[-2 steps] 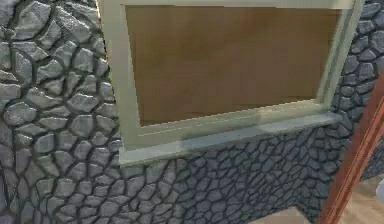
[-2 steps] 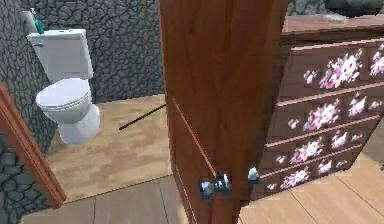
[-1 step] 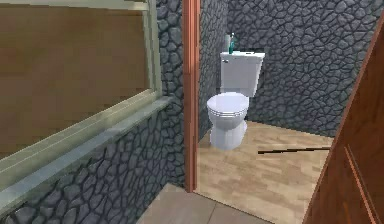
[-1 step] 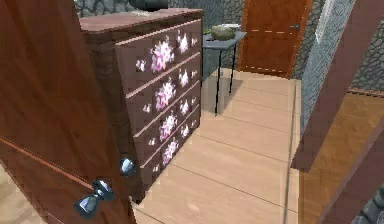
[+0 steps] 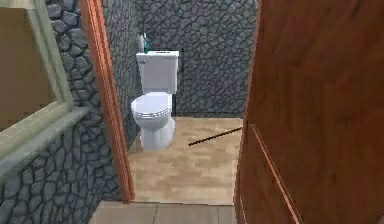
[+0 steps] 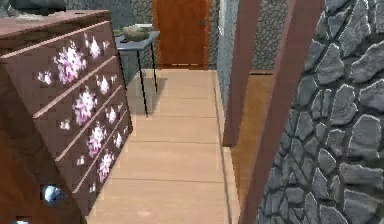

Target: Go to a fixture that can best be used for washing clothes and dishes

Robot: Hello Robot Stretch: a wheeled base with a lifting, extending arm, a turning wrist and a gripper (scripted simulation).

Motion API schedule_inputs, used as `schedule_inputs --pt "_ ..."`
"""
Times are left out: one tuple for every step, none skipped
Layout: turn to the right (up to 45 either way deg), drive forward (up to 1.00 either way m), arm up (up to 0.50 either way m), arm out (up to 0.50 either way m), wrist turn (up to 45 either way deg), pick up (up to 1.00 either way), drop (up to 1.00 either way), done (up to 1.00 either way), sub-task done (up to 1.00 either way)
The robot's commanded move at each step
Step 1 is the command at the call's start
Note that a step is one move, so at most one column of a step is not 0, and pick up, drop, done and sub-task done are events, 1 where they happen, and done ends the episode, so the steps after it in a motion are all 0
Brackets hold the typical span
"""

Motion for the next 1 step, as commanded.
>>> schedule_inputs --pt "0.0 0.15 0.00 0.00 0.0 0.00 0.00 0.00 0.00"
